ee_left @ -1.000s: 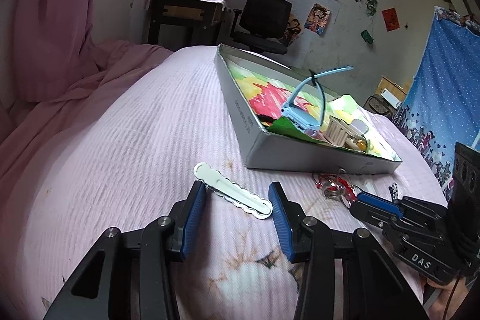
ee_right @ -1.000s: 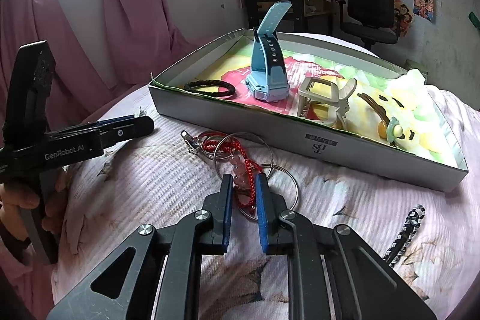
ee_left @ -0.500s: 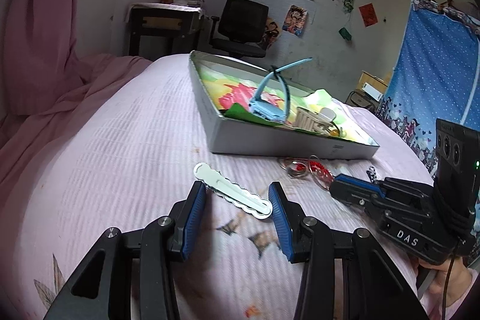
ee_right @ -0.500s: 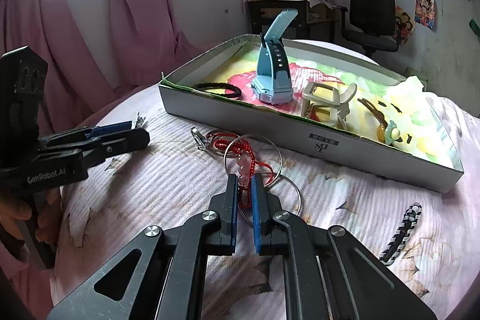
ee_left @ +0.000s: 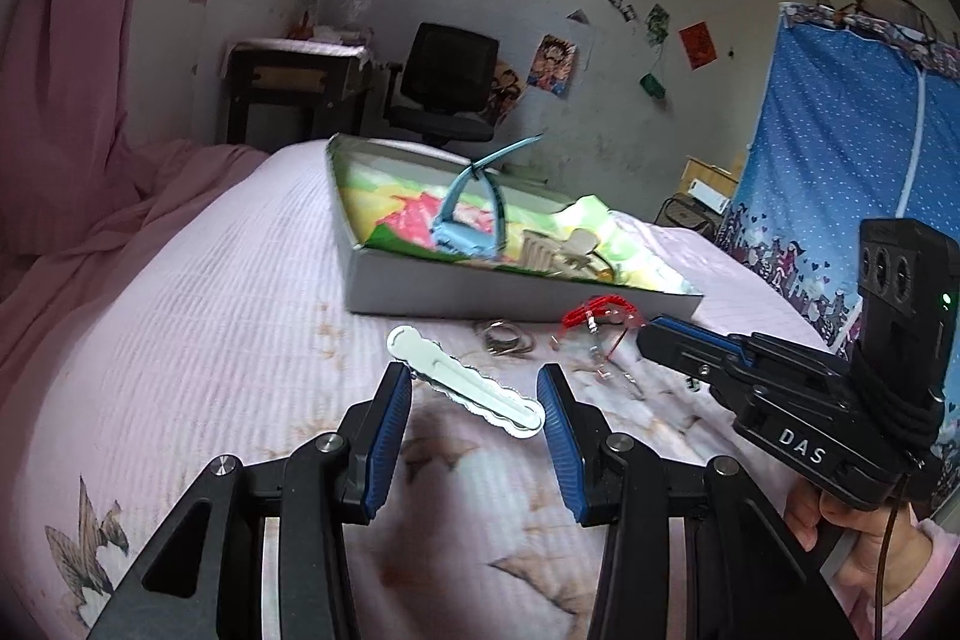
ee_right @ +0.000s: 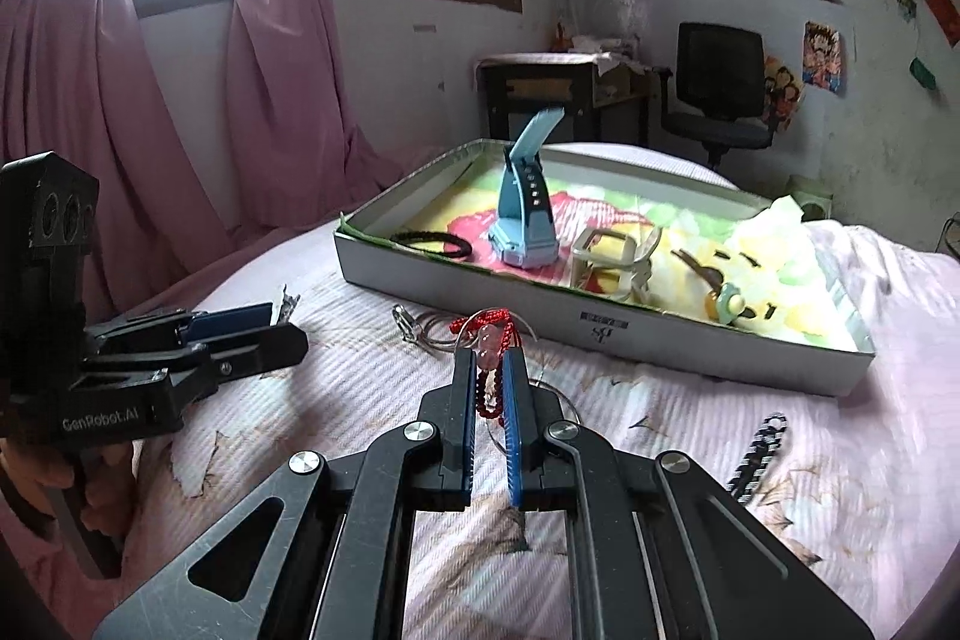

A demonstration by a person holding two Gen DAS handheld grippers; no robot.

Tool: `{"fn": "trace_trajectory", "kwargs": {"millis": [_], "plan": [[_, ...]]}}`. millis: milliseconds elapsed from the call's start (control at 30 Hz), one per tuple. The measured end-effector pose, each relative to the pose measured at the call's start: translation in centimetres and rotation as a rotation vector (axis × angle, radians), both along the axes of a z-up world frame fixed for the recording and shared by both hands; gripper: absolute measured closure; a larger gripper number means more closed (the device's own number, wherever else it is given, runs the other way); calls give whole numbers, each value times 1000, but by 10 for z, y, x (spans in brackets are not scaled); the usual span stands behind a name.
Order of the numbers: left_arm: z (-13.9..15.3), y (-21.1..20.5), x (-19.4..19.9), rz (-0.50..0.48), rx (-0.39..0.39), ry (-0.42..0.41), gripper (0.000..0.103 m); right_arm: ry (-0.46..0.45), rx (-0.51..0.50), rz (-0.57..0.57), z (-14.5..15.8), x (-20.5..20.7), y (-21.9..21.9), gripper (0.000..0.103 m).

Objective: Organize jewelry
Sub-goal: 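Lift and carry the clip with the left tool while the right tool carries the beaded strap over the tray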

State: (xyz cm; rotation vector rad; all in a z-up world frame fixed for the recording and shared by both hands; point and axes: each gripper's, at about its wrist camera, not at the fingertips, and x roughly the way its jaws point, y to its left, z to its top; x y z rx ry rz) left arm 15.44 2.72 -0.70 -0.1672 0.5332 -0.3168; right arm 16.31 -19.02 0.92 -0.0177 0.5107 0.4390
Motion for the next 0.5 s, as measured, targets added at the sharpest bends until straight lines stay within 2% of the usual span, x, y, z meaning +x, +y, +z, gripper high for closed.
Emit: {"fn": "trace_trajectory", "kwargs": {"millis": [233,333,500], "plan": [[3,-7,-7,-24,18,-26,62,63,-103,-32,6,-1,-6,95],[5,-7,-9,-24,12,-36,62,63,-87,-50,9,-2,-14,95],[20,-10,-8,-13,0,-93,62,12,-39,-78,22,-5,-23,95]]}}
